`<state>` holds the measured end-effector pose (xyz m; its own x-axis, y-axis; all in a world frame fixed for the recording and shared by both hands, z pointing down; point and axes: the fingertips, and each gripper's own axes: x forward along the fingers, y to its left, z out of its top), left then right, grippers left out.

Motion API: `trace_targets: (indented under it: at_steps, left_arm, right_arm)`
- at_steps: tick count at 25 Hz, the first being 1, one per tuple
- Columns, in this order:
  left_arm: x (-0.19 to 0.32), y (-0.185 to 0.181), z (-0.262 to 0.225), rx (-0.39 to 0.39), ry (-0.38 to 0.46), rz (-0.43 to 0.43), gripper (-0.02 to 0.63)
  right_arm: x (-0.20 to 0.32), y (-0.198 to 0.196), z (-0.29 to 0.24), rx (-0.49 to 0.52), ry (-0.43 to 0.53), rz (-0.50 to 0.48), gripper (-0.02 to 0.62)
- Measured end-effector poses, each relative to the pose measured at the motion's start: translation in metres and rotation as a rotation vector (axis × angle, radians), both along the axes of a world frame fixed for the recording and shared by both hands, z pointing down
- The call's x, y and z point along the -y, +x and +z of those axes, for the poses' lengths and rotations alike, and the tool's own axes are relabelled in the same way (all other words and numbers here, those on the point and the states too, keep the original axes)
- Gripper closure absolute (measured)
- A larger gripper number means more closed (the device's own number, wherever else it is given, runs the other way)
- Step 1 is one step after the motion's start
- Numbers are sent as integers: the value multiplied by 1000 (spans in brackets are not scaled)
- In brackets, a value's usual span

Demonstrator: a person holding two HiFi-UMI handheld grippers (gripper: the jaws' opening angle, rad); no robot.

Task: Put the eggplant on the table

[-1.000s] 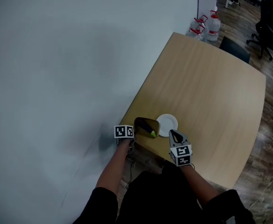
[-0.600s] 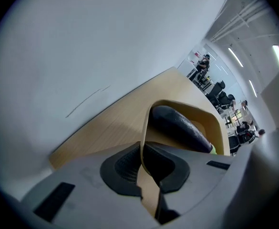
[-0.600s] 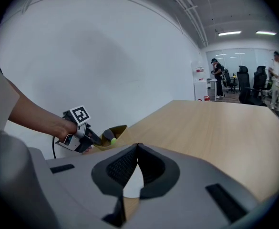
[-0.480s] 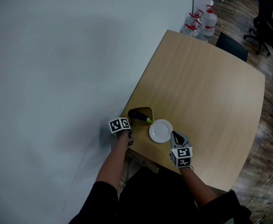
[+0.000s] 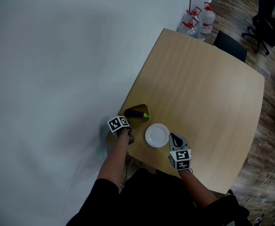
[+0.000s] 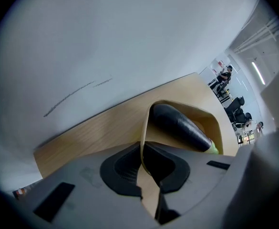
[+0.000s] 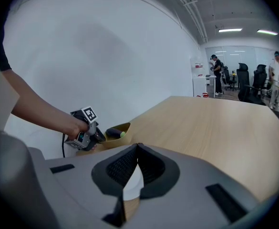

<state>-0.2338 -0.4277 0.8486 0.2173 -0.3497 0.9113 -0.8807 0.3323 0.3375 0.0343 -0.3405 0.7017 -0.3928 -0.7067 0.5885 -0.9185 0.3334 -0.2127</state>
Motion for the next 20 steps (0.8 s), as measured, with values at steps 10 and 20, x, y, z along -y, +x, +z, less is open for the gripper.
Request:
trace_targets:
  at_steps: [10, 20]
  left_arm:
    - [3, 15, 4, -50, 5, -3, 515]
    - [4, 31, -17, -91, 61, 84, 357]
  right_arm:
    - [7, -5, -5, 13, 24, -24, 535]
    - [-5, -13, -15, 14, 55, -50, 535]
